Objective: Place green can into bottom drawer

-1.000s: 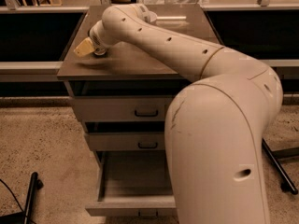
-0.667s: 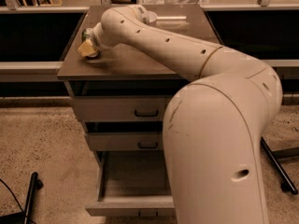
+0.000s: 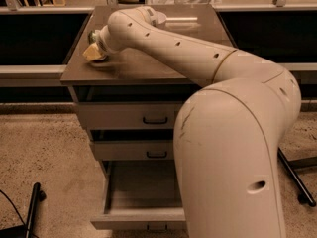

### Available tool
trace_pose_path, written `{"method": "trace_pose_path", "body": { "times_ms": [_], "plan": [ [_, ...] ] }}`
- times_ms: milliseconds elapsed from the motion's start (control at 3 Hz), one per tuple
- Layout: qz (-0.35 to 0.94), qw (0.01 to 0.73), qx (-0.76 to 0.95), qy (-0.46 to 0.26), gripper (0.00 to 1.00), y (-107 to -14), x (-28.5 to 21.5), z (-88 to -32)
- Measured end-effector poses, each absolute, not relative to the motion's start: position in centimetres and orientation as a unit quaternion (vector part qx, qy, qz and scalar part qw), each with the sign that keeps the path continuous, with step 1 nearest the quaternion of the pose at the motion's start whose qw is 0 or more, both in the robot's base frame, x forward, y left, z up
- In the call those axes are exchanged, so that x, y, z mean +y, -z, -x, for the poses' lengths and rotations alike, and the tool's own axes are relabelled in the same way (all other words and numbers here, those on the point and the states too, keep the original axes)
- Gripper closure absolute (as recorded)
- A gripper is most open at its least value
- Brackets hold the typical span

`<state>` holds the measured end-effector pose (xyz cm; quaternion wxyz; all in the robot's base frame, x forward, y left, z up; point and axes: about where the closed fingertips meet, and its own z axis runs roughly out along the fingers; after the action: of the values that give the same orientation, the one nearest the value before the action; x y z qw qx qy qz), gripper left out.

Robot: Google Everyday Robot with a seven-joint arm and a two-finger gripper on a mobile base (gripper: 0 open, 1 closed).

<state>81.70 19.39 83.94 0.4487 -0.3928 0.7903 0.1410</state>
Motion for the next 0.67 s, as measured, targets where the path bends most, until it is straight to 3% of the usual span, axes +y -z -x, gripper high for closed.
{"method": "trace_pose_path", "body": {
  "times_ms": [333, 667],
  "plan": [
    [0.390, 0.453, 0.788, -0.148, 0.35, -84.11, 19.57, -81.89],
    [0.386, 0.454, 0.789, -0.151, 0.51, -84.08, 19.70, -82.19]
  ]
}}
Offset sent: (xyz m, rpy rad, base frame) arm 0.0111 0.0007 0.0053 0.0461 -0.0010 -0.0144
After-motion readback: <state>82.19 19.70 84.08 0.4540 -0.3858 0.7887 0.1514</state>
